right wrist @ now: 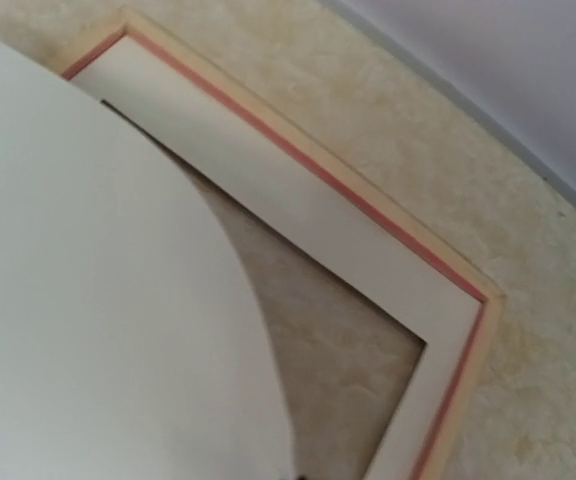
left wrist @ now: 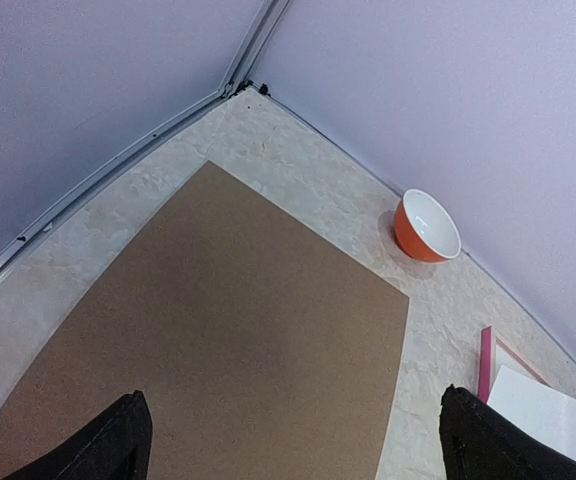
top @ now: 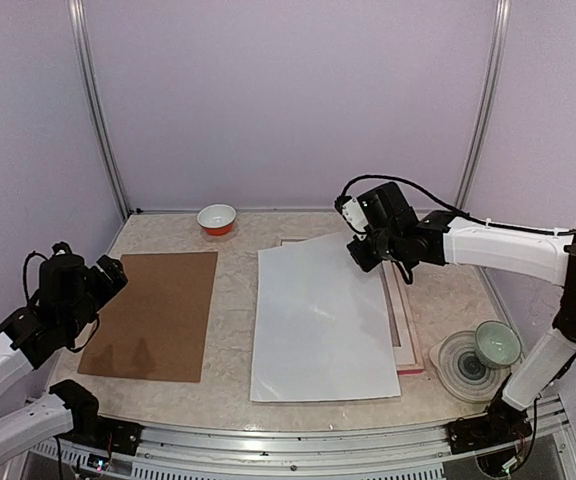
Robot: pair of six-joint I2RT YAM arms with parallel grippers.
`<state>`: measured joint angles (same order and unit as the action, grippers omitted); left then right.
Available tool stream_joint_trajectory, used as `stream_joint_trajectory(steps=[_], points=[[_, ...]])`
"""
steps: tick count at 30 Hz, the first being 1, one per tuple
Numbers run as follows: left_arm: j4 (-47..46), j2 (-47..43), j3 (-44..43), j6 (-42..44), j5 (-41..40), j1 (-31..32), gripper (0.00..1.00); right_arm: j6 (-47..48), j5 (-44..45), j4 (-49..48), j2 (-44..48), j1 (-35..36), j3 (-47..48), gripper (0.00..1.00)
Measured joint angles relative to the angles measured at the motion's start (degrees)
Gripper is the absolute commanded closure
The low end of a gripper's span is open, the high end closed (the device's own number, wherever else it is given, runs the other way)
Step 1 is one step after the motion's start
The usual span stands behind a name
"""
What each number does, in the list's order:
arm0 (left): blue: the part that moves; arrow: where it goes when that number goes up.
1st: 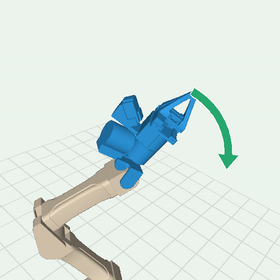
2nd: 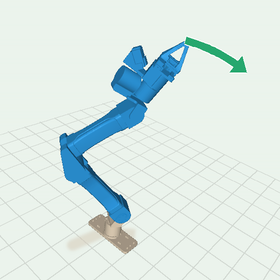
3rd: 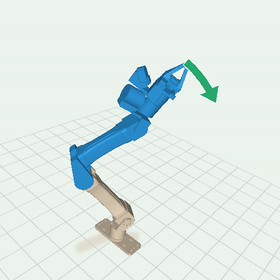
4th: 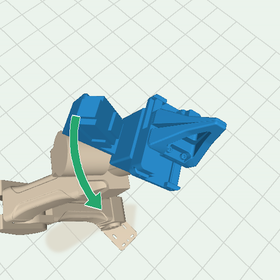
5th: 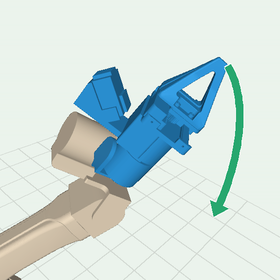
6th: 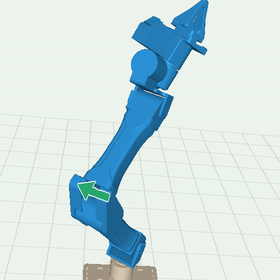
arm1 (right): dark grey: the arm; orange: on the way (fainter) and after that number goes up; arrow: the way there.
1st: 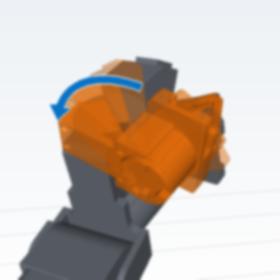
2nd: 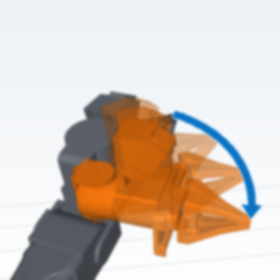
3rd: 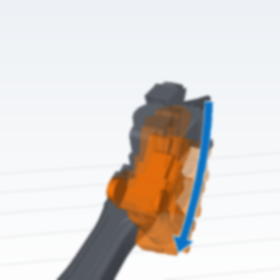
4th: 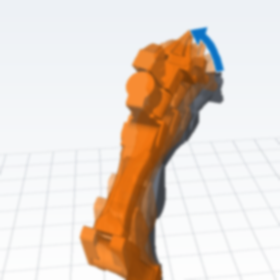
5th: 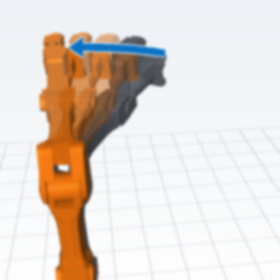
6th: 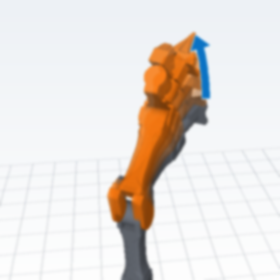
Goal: Put the photo into the frame
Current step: Turn over the photo, then place the photo on the frame body.
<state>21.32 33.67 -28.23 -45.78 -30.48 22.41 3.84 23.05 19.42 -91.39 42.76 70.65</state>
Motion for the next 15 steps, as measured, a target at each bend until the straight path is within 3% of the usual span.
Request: stream_joint_trajectory(steps=[15], points=[[0.2, -0.7, 1.6, -0.3, 1.0, 0.0, 0.01, -2.1, -0.9, -0.1, -13.5, -2.8, 9.6, 1.0]])
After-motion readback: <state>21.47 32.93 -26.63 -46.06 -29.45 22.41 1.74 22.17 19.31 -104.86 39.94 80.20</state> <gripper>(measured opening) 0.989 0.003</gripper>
